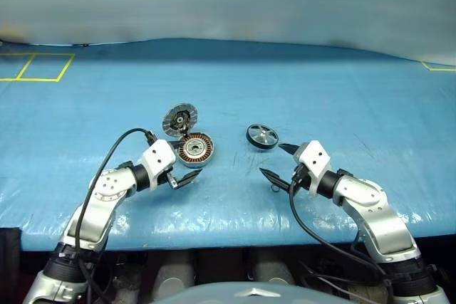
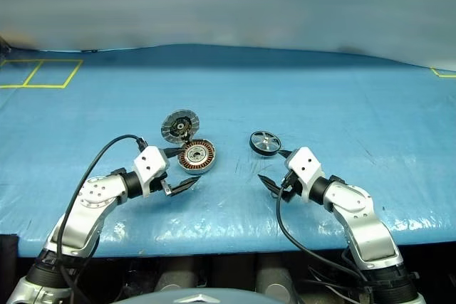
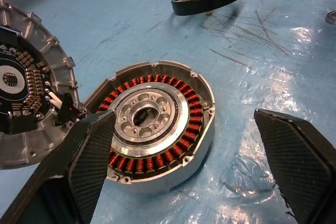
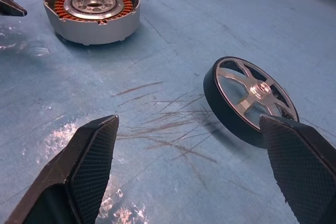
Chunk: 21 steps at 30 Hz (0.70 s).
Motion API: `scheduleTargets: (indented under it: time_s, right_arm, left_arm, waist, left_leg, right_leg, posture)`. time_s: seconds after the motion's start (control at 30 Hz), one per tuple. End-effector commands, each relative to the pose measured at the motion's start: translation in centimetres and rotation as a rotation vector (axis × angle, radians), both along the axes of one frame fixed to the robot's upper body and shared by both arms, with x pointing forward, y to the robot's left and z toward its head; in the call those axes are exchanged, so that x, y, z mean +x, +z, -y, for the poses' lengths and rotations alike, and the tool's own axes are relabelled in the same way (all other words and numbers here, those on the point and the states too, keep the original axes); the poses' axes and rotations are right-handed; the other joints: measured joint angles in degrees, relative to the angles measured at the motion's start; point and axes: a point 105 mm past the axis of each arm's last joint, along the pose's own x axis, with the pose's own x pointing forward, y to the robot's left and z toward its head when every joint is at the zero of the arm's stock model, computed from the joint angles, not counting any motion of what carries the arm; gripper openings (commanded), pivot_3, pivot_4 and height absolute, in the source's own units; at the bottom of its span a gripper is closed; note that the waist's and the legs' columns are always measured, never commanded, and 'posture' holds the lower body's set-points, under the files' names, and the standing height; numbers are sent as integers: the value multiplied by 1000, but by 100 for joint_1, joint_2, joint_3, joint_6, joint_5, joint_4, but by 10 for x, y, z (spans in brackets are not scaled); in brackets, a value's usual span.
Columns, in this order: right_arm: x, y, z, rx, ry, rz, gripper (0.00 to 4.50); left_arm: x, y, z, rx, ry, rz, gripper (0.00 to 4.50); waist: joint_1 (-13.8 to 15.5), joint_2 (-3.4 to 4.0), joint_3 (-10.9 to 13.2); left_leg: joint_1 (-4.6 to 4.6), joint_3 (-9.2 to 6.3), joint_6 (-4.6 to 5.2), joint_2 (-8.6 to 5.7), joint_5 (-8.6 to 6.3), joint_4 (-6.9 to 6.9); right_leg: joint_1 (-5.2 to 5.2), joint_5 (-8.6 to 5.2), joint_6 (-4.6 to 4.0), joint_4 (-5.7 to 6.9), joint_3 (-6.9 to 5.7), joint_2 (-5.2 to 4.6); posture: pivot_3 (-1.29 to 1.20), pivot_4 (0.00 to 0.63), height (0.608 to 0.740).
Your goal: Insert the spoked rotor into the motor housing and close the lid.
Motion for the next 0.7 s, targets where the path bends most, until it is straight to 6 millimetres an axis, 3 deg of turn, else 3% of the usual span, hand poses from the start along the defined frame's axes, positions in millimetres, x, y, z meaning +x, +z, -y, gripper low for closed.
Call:
scheduleTargets:
  time_s: [0.03,0.17,0.37,0.5,0.7]
  right_arm:
    - [2,14,-3,4,12,63,4484]
    - [3,15,-4,5,12,69,4484]
    - [5,15,-5,6,15,73,4484]
    - [8,18,-6,-6,30,83,4484]
    - [7,19,-8,-24,73,63,4484]
  left_arm:
    - [0,11,3,26,-35,38,4500]
    - [1,12,3,81,-80,45,4500]
    - [-2,15,5,321,-282,42,4500]
    - [8,32,2,618,-461,129,4500]
    - [15,37,0,982,-661,149,4500]
  waist:
    - [0,0,0]
    - [0,0,0]
    - [3,0,1]
    - [15,-7,6]
    - [12,-7,7]
  left_leg:
    - [0,0,0,0,0,0]
    - [0,0,0,0,0,0]
    - [-1,1,0,0,0,0]
    - [-8,2,-1,-1,1,1]
    - [-11,3,3,-5,-2,-5]
  right_leg:
    - [0,0,0,0,0,0]
    - [0,-1,1,0,0,0]
    - [-1,-2,4,1,-1,0]
    - [-6,-2,4,-2,-2,1]
    - [-5,-3,2,-4,1,4]
  posture:
    - [0,150,740]
    - [0,150,740]
    - [0,150,740]
    - [0,150,740]
    - [0,150,740]
